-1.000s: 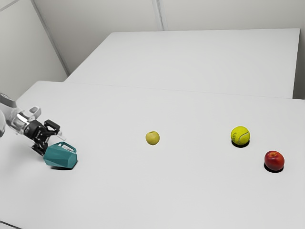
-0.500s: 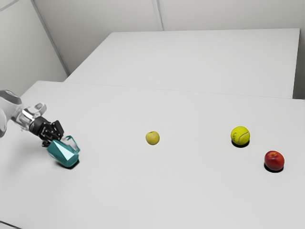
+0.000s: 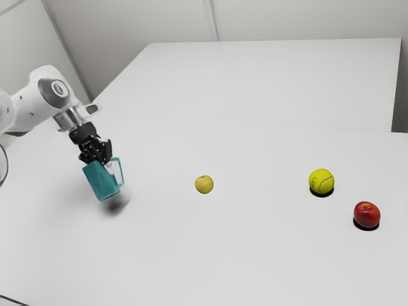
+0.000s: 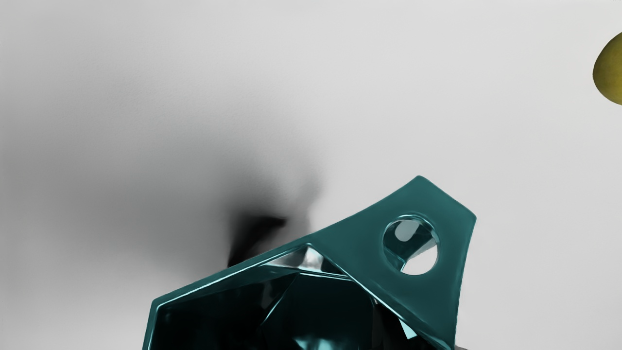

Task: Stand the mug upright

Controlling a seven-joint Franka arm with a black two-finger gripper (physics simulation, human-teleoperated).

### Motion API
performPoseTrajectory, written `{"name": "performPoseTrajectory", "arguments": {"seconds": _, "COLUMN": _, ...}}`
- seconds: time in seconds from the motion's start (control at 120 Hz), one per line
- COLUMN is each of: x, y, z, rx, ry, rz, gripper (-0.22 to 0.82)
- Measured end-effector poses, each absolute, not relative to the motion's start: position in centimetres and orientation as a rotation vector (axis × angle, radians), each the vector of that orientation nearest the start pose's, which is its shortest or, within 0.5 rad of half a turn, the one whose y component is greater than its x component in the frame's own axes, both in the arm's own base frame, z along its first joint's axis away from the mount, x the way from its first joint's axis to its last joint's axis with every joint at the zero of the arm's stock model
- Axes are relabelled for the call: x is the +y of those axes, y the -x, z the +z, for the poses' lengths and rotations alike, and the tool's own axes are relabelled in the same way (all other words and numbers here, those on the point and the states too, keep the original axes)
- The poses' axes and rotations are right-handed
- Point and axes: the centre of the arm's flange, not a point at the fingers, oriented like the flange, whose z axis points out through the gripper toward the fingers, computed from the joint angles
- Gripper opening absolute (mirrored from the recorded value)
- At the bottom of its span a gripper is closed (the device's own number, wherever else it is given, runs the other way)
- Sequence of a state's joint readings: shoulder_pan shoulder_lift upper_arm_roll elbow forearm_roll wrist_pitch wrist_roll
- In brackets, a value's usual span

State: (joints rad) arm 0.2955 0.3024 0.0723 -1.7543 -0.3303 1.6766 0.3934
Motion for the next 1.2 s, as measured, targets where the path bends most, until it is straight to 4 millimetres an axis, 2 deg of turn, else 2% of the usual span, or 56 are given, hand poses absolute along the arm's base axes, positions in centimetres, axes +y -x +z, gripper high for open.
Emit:
{"name": "performPoseTrajectory", "arguments": {"seconds": 0.1, "x": 13.4, "y": -57.4, "z": 39.2, "rx": -0.006, "ry": 3.413, "rz": 0.35, "gripper": -0.18}}
{"name": "performPoseTrajectory", "arguments": {"seconds": 0.175, "x": 10.1, "y": -56.7, "z": 39.9, "rx": 0.046, "ry": 3.338, "rz": 0.283, "gripper": -0.18}}
{"name": "performPoseTrajectory", "arguments": {"seconds": 0.308, "x": 5.5, "y": -55.1, "z": 39.0, "rx": 0.085, "ry": 3.238, "rz": 0.142, "gripper": -0.18}}
{"name": "performPoseTrajectory", "arguments": {"seconds": 0.558, "x": -1.3, "y": -55.3, "z": 37.5, "rx": 0.058, "ry": 3.161, "rz": -0.114, "gripper": -0.18}}
{"name": "performPoseTrajectory", "arguments": {"seconds": 0.792, "x": -3.8, "y": -55.2, "z": 36.2, "rx": -0.112, "ry": 3.162, "rz": -0.225, "gripper": -0.18}}
{"name": "performPoseTrajectory", "arguments": {"seconds": 0.967, "x": -3.8, "y": -55.4, "z": 34.1, "rx": -0.26, "ry": 3.166, "rz": -0.211, "gripper": -0.18}}
{"name": "performPoseTrajectory", "arguments": {"seconds": 1.1, "x": -3.8, "y": -55.5, "z": 33.3, "rx": -0.344, "ry": 3.164, "rz": -0.206, "gripper": -0.18}}
{"name": "performPoseTrajectory", "arguments": {"seconds": 1.2, "x": -3.9, "y": -55.6, "z": 33.5, "rx": -0.372, "ry": 3.159, "rz": -0.213, "gripper": 0.03}}
